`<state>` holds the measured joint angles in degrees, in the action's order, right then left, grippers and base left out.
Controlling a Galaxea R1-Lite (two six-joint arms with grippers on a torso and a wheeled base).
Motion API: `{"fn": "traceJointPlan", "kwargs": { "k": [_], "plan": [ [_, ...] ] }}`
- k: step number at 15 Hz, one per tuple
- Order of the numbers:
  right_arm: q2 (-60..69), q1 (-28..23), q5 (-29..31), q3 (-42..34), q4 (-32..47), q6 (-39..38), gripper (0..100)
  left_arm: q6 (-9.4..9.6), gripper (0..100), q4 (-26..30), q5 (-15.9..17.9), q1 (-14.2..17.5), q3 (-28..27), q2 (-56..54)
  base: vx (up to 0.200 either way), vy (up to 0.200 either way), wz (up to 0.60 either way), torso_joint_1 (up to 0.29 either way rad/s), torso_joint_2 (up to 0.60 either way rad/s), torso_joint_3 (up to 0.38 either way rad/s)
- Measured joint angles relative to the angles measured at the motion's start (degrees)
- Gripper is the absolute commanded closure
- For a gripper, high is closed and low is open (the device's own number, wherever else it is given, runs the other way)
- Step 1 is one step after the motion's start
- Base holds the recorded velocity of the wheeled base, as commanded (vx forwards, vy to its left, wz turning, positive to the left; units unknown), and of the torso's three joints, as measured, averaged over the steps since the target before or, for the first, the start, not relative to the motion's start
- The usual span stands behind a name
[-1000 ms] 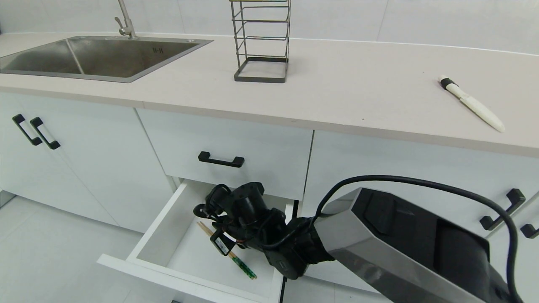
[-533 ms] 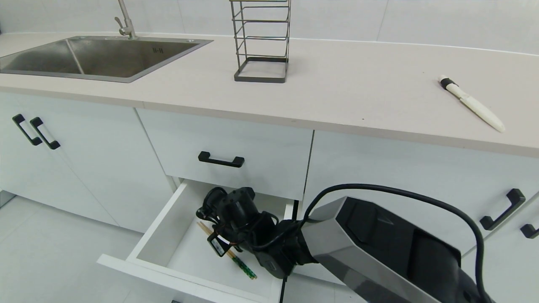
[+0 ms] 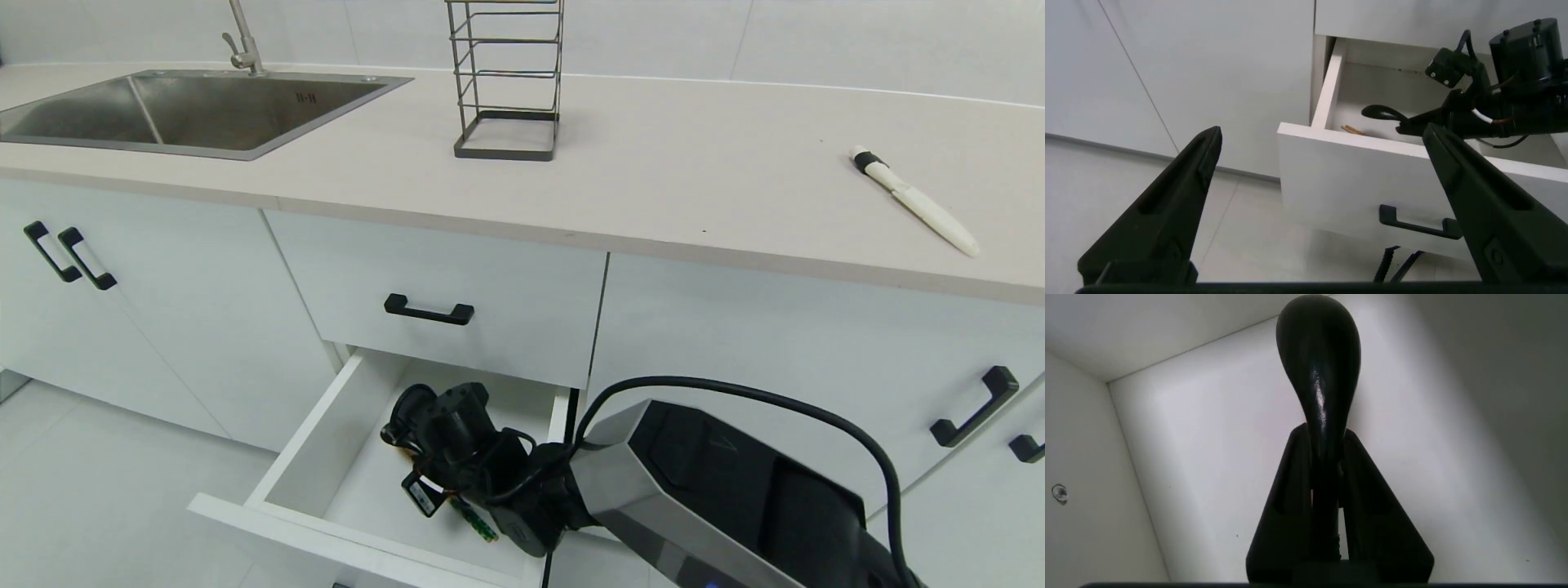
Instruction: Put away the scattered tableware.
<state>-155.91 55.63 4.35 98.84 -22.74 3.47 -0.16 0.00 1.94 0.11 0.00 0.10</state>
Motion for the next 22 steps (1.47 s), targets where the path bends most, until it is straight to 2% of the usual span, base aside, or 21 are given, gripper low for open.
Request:
{"fn": "traceJointPlan", "kwargs": {
  "k": [5,6,13,17,19,22],
  "plan": [
    [-1.57,0.52,-0.11,1.27,0.0,0.05,100,0.02,0,0.0,-0.02,-0.01,0.0,0.0,0.0,0.0,0.0,0.0,0.0,0.0],
    [-1.84,0.63,-0.12,1.43,0.02,0.09,0,0.0,0,0.0,0.0,-0.01,0.0,0.0,0.0,0.0,0.0,0.0,0.0,0.0],
    [-2.04,0.77,-0.55,1.68,-0.17,0.02,0,0.0,0,0.0,0.0,-0.01,0.0,0.0,0.0,0.0,0.0,0.0,0.0,0.0],
    [2.93,1.65,-1.34,0.5,-0.11,-0.06,0,0.0,0,0.0,0.0,-0.04,0.0,0.0,0.0,0.0,0.0,0.0,0.0,0.0],
    [7.42,2.63,-1.56,-2.45,-0.09,-0.06,0,0.0,0,0.0,0.0,-0.04,0.0,0.0,0.0,0.0,0.0,0.0,0.0,0.0],
    [15.31,4.49,-1.65,-11.52,-2.66,0.27,0,0.0,0,0.0,0.0,0.0,0.0,0.0,0.0,0.0,0.0,0.0,0.0,0.0]
  ]
}}
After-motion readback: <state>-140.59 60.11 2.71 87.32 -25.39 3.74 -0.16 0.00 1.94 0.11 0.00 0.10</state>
